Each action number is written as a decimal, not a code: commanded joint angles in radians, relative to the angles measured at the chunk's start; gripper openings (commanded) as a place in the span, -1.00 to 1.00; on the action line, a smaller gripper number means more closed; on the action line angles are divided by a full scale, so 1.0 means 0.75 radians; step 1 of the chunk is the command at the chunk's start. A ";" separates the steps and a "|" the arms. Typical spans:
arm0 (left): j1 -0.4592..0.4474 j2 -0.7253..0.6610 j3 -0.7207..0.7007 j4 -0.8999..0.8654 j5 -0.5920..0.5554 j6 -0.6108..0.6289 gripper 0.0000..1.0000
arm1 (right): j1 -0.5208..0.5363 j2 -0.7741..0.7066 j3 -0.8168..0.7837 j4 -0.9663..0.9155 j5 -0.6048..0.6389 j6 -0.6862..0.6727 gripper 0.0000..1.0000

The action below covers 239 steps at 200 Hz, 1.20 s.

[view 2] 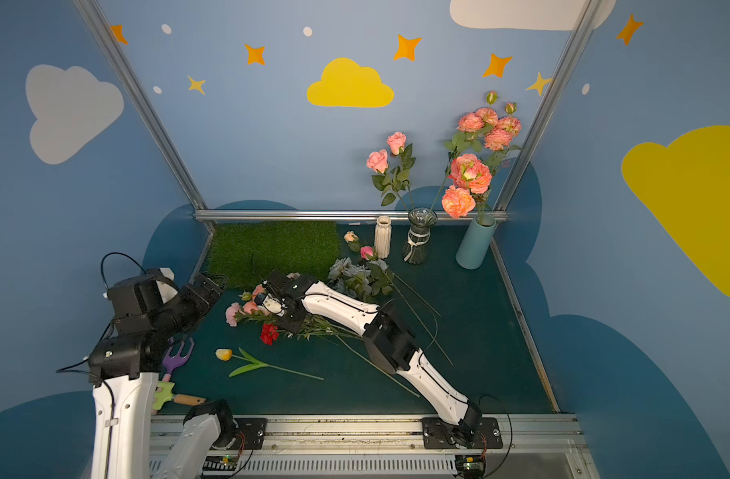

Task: Place the pink flowers into the vase
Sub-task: Pick up the flower at the center of the board, then place the flower at the center of the board.

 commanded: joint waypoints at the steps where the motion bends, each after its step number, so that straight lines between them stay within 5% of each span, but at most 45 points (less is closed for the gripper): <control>1: 0.006 -0.013 0.026 -0.014 0.015 0.010 0.99 | 0.019 -0.141 0.019 0.005 0.026 -0.044 -1.00; 60: 0.008 -0.033 0.042 -0.033 0.013 0.002 0.99 | 0.030 -0.376 -0.024 0.076 -0.004 -0.036 -1.00; 104: 0.014 -0.043 0.120 -0.066 -0.011 0.000 0.99 | 0.037 -0.558 -0.284 0.313 -0.118 0.061 -1.00; 160: 0.014 -0.051 0.155 -0.084 -0.015 -0.003 0.99 | 0.042 -0.533 -0.368 0.312 -0.191 0.104 -1.00; 206: 0.015 -0.054 0.157 -0.092 -0.019 0.001 0.99 | 0.051 -0.478 -0.361 0.322 -0.540 0.184 -1.00; 239: 0.015 -0.052 0.152 -0.088 -0.013 0.004 0.99 | 0.101 -0.456 -0.434 0.297 -0.591 0.191 -1.00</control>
